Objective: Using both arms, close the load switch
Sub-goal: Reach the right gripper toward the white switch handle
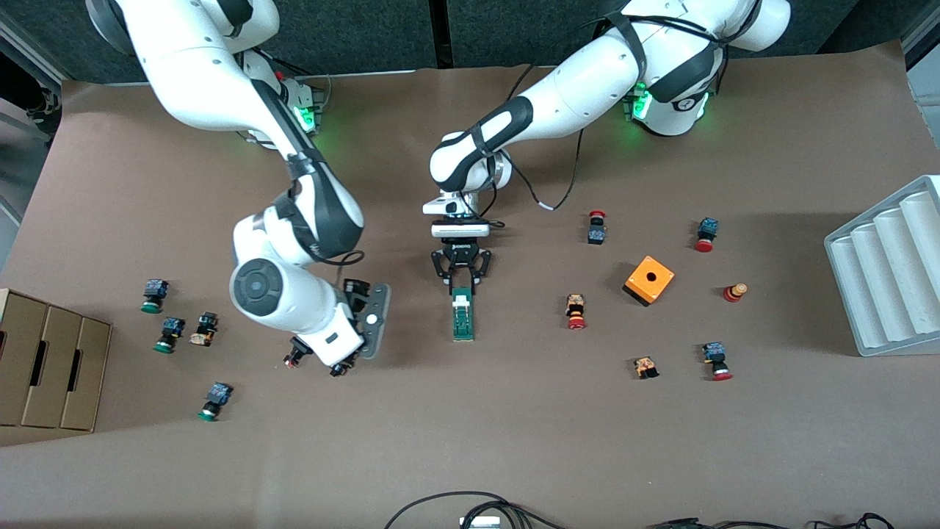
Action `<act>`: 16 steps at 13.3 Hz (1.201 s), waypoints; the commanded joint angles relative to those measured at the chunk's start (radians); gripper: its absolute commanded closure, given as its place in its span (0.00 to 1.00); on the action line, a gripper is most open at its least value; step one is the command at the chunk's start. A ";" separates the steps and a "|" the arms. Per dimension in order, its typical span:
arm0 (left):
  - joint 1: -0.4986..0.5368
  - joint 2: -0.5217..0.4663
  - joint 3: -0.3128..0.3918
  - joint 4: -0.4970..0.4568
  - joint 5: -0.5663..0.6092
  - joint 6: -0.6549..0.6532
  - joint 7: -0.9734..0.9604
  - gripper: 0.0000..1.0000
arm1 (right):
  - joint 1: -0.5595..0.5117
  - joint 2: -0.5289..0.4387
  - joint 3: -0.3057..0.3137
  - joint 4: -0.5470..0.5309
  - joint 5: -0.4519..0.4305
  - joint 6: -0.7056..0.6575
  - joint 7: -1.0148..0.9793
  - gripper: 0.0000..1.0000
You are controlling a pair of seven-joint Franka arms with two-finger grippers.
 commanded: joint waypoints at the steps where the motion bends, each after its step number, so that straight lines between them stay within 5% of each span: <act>1: -0.018 0.013 0.033 0.017 0.020 -0.017 -0.009 0.51 | 0.061 0.042 -0.010 0.015 0.027 0.069 0.014 0.01; 16: -0.023 0.011 0.034 0.019 0.019 -0.017 -0.010 0.51 | 0.246 0.133 -0.029 0.012 0.021 0.261 0.135 0.01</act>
